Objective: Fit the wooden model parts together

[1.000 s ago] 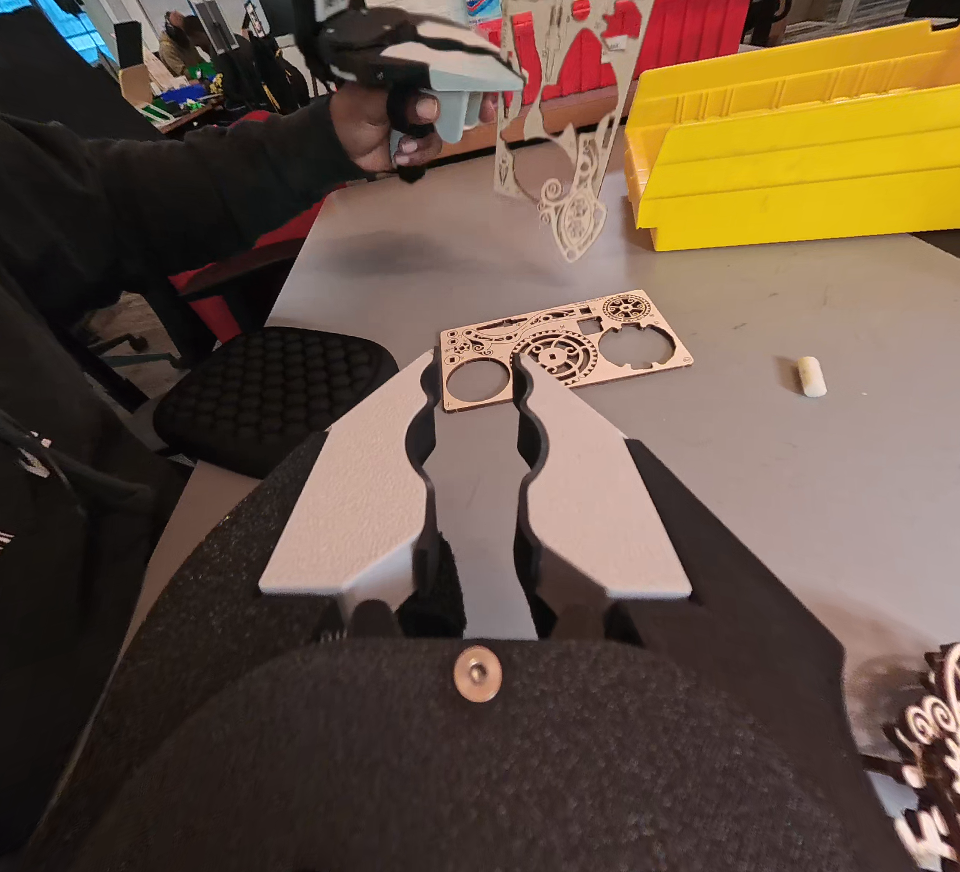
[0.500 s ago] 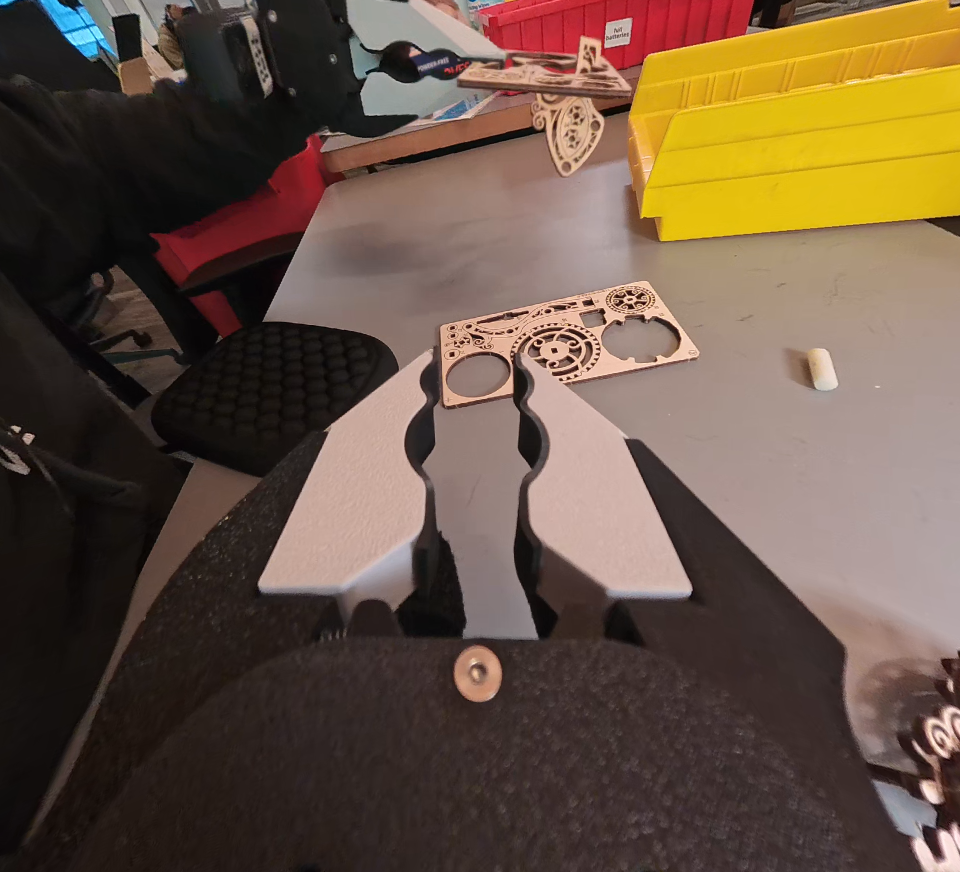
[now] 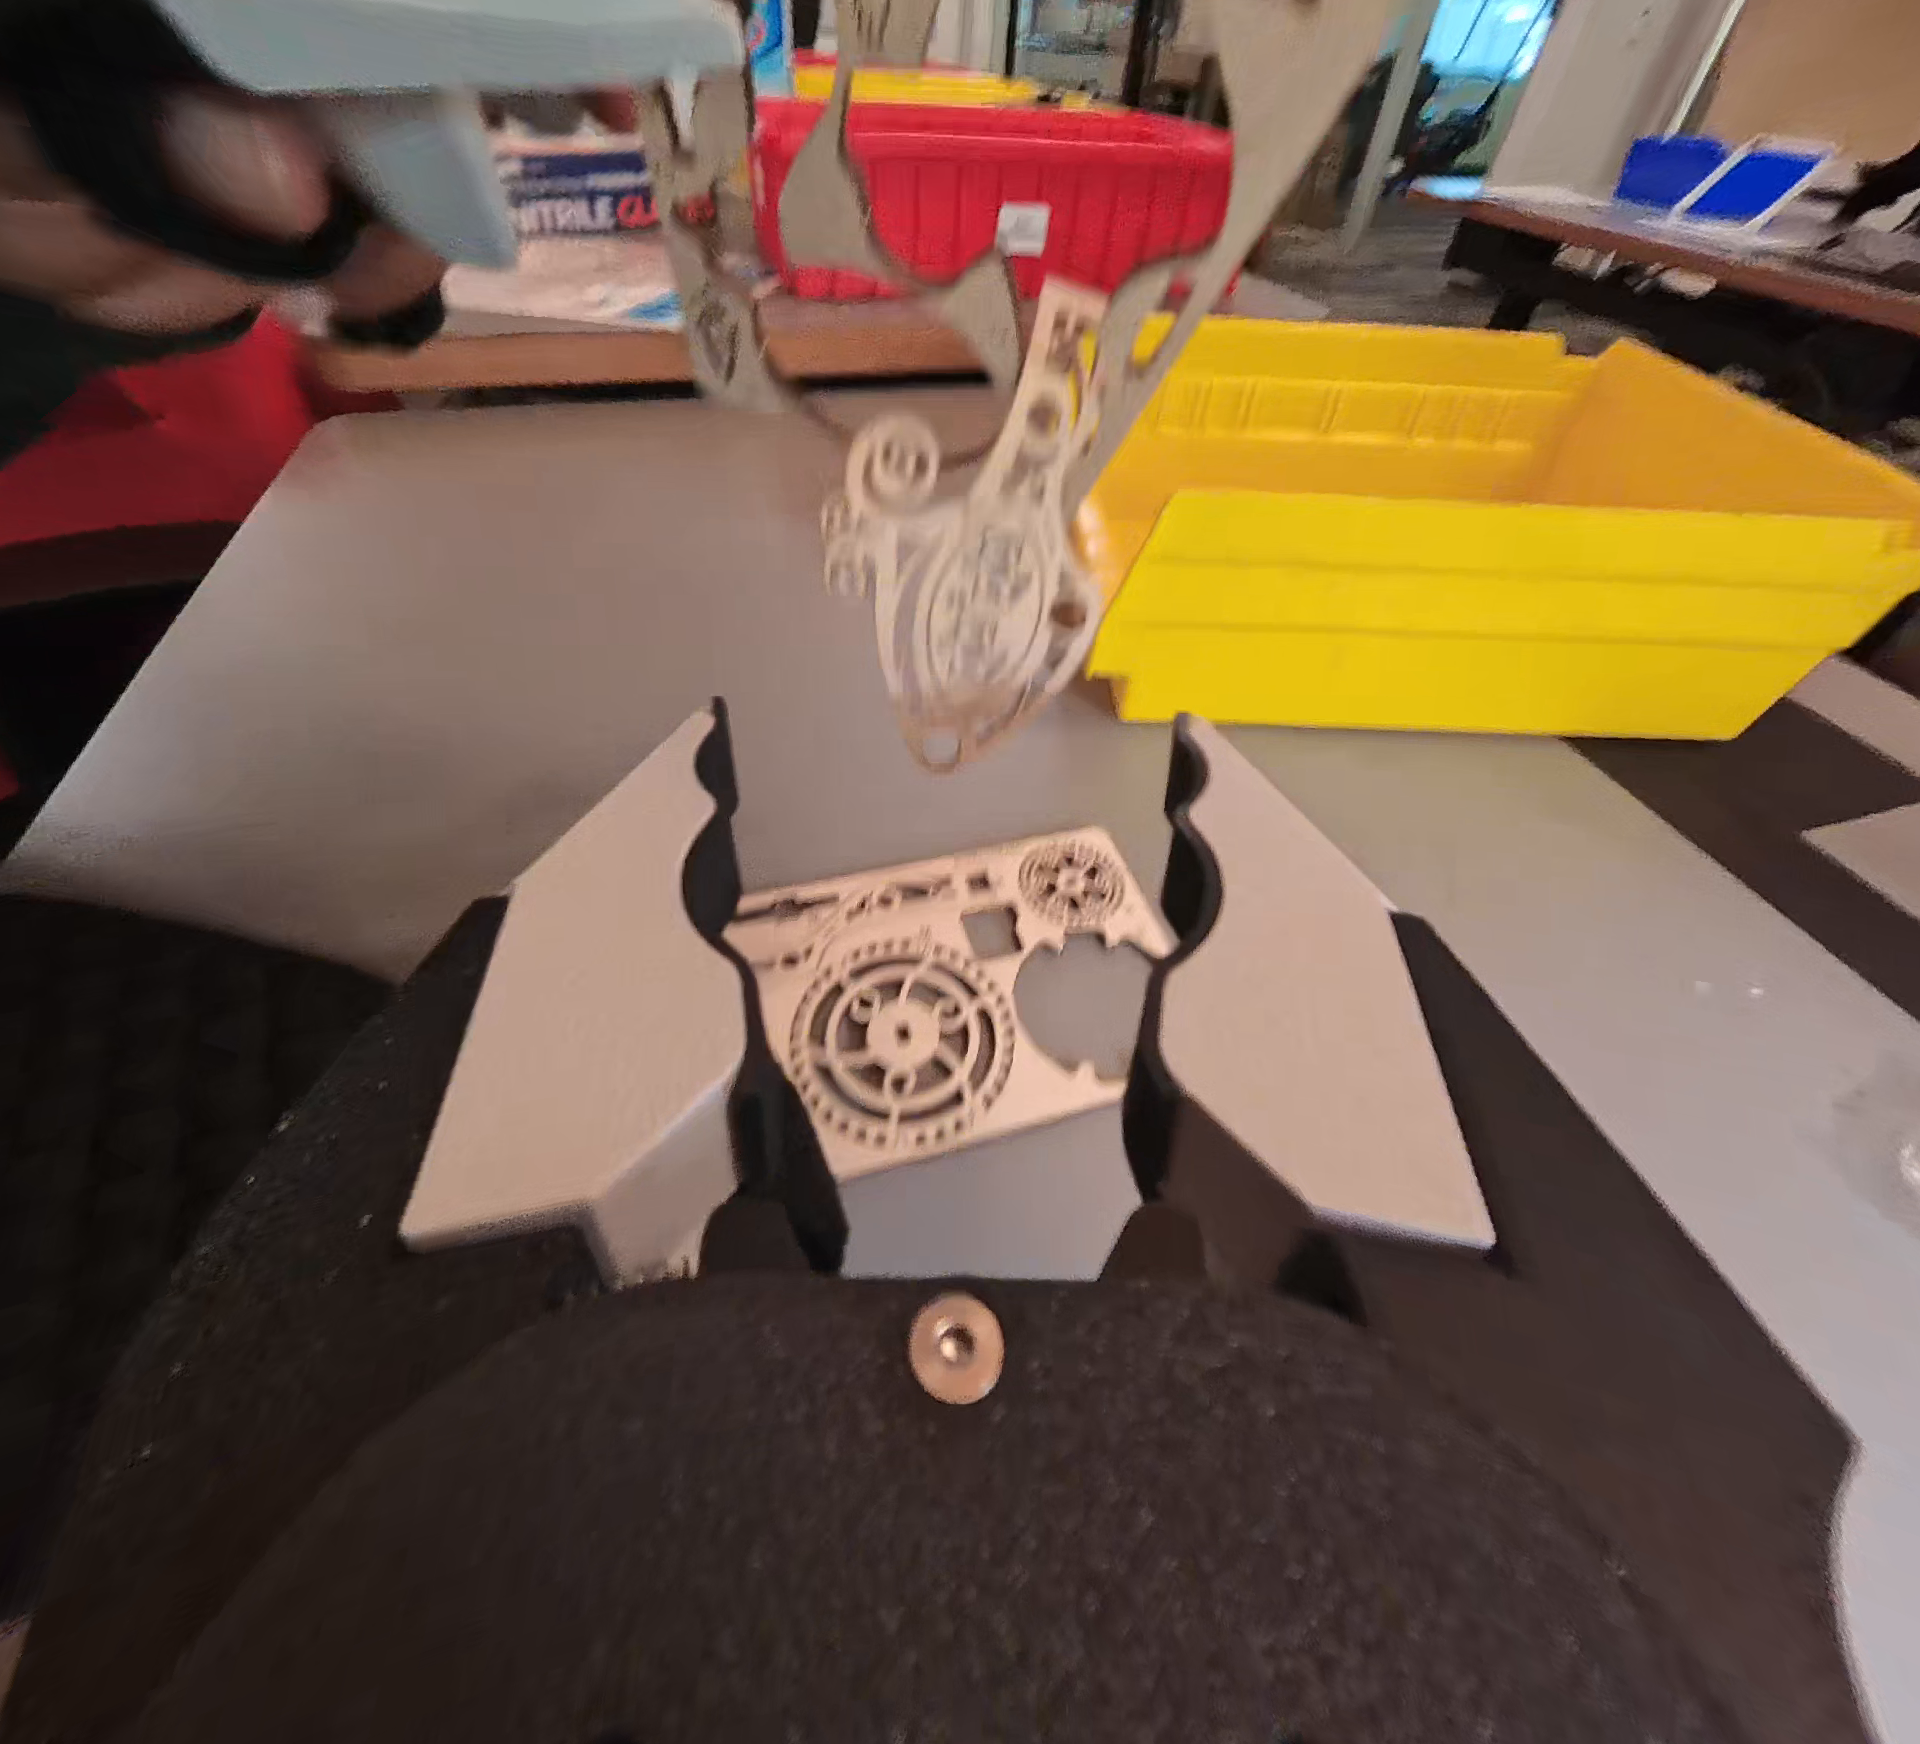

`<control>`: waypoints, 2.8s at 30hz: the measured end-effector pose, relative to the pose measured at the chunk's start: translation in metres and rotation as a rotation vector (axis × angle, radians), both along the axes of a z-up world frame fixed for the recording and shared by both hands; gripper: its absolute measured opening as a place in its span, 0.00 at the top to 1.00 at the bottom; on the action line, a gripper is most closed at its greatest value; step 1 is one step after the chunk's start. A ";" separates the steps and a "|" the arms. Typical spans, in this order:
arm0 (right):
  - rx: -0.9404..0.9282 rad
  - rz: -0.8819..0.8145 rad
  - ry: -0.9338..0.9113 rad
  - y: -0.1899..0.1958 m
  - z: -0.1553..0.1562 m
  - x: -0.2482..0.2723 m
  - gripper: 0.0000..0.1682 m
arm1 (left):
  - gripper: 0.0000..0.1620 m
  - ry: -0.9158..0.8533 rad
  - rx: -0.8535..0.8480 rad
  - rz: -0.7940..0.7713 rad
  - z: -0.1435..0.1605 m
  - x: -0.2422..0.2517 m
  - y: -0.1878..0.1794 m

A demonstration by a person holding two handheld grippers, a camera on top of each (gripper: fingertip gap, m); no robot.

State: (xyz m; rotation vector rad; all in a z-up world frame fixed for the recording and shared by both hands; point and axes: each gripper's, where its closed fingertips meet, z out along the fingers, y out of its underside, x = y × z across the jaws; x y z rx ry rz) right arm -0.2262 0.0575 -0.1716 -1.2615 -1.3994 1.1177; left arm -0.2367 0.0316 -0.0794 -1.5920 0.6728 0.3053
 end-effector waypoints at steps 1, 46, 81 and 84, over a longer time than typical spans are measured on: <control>0.012 -0.017 0.046 0.002 0.009 -0.004 0.58 | 0.99 -0.029 -0.022 0.005 -0.001 0.002 0.001; -0.428 0.275 -0.393 -0.010 -0.037 0.127 0.99 | 0.99 -0.092 0.091 -0.135 -0.041 0.048 0.021; 0.244 0.226 -0.154 0.037 0.026 0.172 0.65 | 0.99 -0.012 0.058 -0.628 -0.060 0.142 -0.003; 0.430 0.240 -0.133 0.004 0.022 0.183 0.98 | 0.99 -0.005 0.057 -0.709 -0.053 0.164 -0.004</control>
